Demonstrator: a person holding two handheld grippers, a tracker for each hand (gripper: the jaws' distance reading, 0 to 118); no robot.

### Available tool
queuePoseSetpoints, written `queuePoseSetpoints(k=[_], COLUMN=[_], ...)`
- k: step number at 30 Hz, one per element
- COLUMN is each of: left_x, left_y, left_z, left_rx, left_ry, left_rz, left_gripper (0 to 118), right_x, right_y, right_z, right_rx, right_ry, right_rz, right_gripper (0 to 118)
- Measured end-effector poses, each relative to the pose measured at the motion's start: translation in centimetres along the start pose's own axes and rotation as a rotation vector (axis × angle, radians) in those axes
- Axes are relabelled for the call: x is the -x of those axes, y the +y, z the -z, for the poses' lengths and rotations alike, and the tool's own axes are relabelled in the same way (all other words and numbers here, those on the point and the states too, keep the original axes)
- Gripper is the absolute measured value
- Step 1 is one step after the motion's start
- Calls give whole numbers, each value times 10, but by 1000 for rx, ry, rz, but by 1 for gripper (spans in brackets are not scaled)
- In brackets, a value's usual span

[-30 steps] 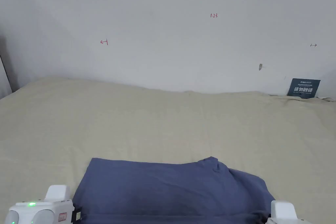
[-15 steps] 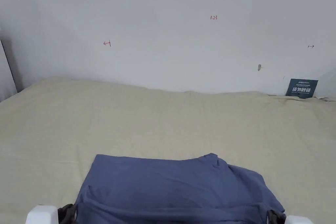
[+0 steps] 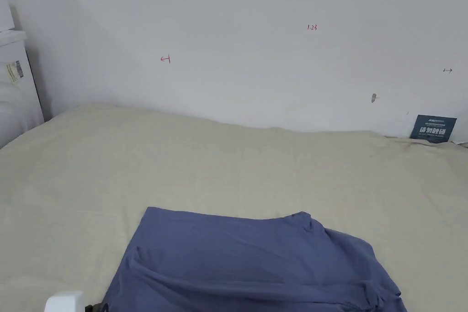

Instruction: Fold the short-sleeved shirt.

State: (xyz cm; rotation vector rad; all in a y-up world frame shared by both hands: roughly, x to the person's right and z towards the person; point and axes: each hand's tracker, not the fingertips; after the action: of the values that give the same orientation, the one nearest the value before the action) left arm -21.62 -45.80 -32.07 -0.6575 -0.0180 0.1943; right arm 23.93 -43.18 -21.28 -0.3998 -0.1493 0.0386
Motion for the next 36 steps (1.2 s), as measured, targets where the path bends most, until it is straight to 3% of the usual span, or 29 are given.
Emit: queuePoseSetpoints(k=[4,5,6,8,9,10,13,16,20,23,26,27,31,36], left_x=[16,17,18,4,2,2,-9,-16,-36,-50,-61,-62,-58,-40], left_y=[23,28,32,35,37,37,34,24,20,14,10,11,17,19], left_z=[40,47,54,48,52,58,61,71,56,51,43,40,22,30], left_rx=[130,138,161,211,241,252,295,383,329,323,317,318,294,273], left_ry=[-19,-9,-4,17,19,25,48,100,132,108,124,121,110,95], left_rz=[-8,6,22,52,55,56,73,125,160,212,255,249,256,226], left_gripper=[0,6,16,48,58,60,59,48,42,11,4,3,3,3], right_x=[0,0,-1,-1,-2,-3,-4,-7,-13,-20,-31,-36,-60,-84], right_y=[-2,-3,-4,-5,-5,-7,-10,-11,-16,-20,-23,-23,-22,-26], right_z=[2,2,3,4,4,4,6,7,9,16,31,38,77,131], right_rx=[16,18,24,33,36,40,50,61,81,122,166,177,283,408], right_ry=[3,1,0,-3,-2,0,0,-4,-11,-18,-50,-43,-13,-16], right_rz=[6,4,0,-3,-2,-1,-4,-5,0,4,7,8,4,53], right_gripper=[0,0,0,0,0,0,0,0,0,1,1,3,33,43])
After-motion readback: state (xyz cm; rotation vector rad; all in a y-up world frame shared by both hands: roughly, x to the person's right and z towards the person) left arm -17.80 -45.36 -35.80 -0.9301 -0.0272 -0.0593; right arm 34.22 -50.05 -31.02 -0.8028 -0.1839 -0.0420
